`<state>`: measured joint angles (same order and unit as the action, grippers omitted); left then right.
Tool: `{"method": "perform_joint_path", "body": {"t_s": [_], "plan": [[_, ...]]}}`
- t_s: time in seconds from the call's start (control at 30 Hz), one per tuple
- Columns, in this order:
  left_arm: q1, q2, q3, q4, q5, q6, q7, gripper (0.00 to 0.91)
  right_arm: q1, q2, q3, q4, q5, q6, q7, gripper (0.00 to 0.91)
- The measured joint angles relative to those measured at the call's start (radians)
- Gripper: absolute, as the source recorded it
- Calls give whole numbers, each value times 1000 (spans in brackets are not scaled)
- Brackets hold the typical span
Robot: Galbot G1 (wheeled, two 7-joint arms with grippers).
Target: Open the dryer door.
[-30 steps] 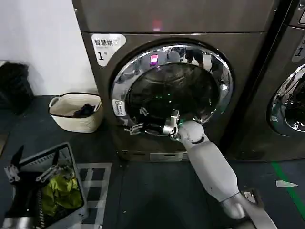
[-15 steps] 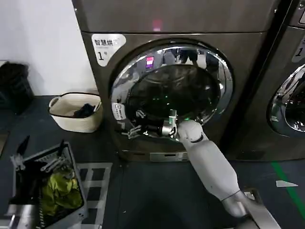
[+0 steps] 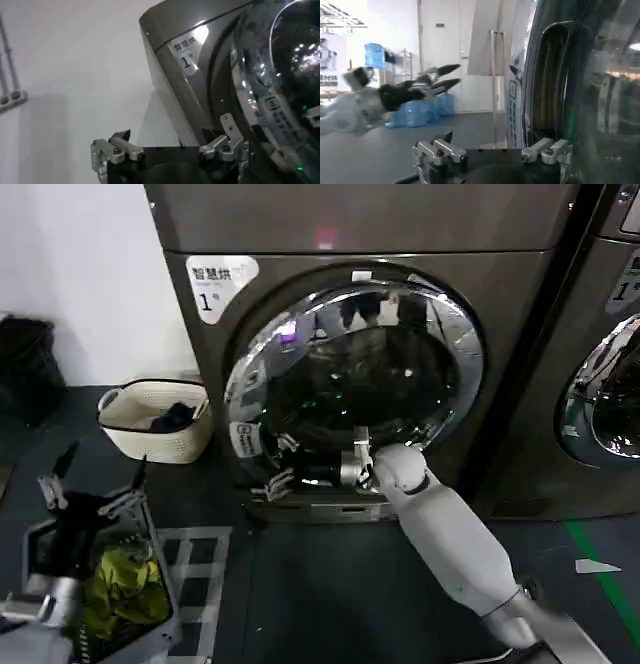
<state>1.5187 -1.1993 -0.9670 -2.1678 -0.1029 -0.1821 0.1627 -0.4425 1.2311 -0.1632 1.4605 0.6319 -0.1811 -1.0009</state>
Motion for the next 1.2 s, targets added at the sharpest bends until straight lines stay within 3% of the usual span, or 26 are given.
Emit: {"method": "perform_joint_path", "body": {"t_s": [0.5,1.2], "plan": [[-80,157,70,93,4,-46,8,907,-16,-168,-50,142,141,28,-109,907],[-191,375,265,136,21,-90,32,907,22,-347,-104,219,250,70,-291,907]]}}
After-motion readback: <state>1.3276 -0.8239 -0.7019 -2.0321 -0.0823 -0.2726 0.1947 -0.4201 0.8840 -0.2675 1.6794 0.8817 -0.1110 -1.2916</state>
